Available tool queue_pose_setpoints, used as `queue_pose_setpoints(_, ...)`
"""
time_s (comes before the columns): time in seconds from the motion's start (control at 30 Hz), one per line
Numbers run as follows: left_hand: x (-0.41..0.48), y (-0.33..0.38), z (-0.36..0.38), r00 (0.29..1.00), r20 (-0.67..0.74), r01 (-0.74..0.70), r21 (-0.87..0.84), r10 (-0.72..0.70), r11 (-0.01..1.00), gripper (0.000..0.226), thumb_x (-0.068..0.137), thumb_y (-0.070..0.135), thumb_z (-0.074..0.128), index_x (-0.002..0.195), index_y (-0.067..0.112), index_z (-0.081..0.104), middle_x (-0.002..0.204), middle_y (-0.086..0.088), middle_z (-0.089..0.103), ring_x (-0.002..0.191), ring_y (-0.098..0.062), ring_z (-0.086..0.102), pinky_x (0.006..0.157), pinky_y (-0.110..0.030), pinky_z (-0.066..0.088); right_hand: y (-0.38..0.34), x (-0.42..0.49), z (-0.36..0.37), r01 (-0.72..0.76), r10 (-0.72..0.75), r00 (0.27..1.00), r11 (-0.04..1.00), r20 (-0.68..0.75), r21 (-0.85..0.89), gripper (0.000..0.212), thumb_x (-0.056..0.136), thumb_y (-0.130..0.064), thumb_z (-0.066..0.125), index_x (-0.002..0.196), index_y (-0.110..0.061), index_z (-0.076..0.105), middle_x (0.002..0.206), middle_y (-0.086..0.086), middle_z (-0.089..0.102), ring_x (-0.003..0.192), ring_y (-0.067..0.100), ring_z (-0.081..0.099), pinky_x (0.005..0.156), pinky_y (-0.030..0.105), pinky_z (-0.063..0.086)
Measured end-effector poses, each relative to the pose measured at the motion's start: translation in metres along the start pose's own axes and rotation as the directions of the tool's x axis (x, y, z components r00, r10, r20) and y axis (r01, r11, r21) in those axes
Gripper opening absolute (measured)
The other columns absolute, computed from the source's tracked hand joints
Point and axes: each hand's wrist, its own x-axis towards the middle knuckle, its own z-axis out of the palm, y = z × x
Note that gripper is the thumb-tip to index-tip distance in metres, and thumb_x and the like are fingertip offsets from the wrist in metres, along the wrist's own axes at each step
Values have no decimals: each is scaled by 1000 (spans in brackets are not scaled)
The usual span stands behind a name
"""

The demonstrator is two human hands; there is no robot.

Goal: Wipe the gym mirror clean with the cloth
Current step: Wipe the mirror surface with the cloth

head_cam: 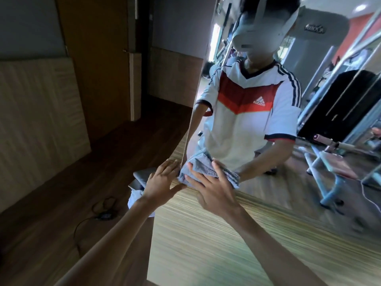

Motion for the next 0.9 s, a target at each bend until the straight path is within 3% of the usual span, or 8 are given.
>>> queue_pose_setpoints(0.17, -6, 6, 3, 997, -76, -4, -2, 3, 1000, 94, 77, 77, 29, 147, 18, 51, 159, 9, 38, 150, -11, 18, 108, -53, 36, 56, -95, 9, 22, -21, 1000, 998, 20, -64, 57, 86, -26, 48, 143, -25, 51, 158, -1, 35, 133, 16, 47, 123, 50, 9)
queue_pose_setpoints(0.3, -4, 8, 13, 984, -167, -53, 103, 69, 993, 86, 83, 71, 35, 138, 11, 59, 150, -2, 51, 147, -21, 35, 109, -54, 35, 82, -143, 8, -6, 8, 1000, 995, 27, -100, 56, 85, -27, 47, 141, -25, 54, 153, 0, 40, 129, 18, 47, 122, 51, 8)
queue_pose_setpoints(0.43, -4, 11, 15, 977, -190, -68, 140, 94, 988, 80, 84, 67, 39, 134, 9, 63, 143, -6, 59, 139, -26, 47, 105, -56, 40, 58, -118, 15, -54, 53, 999, 993, -13, -104, 55, 87, -26, 45, 141, -25, 56, 155, 1, 38, 133, 20, 43, 123, 54, 5)
queue_pose_setpoints(0.57, -8, 6, 21, 982, -178, -48, 50, 56, 998, 82, 86, 69, 38, 141, 11, 54, 148, -3, 52, 143, -20, 32, 101, -56, 44, 12, -58, 18, -127, 123, 989, 991, -85, -45, 57, 86, -25, 52, 143, -29, 53, 157, -3, 37, 140, 15, 41, 123, 52, 3)
queue_pose_setpoints(0.73, -9, 3, 31, 975, -207, -72, 50, 81, 996, 76, 83, 63, 46, 136, 8, 47, 132, -10, 57, 133, -30, 33, 82, -62, 52, -23, -1, 11, -169, 176, 979, 983, -99, 76, 48, 87, -24, 52, 135, -27, 60, 156, -3, 41, 138, 14, 43, 124, 51, 8)
queue_pose_setpoints(0.9, -19, 5, 29, 969, -246, -35, -68, 17, 997, 61, 87, 46, 39, 132, 9, 53, 138, -7, 56, 141, -27, 31, 95, -63, 46, -19, -4, 12, -109, 118, 988, 990, -102, 88, 48, 87, -22, 46, 133, -24, 60, 158, -1, 37, 139, 14, 42, 124, 49, 9)
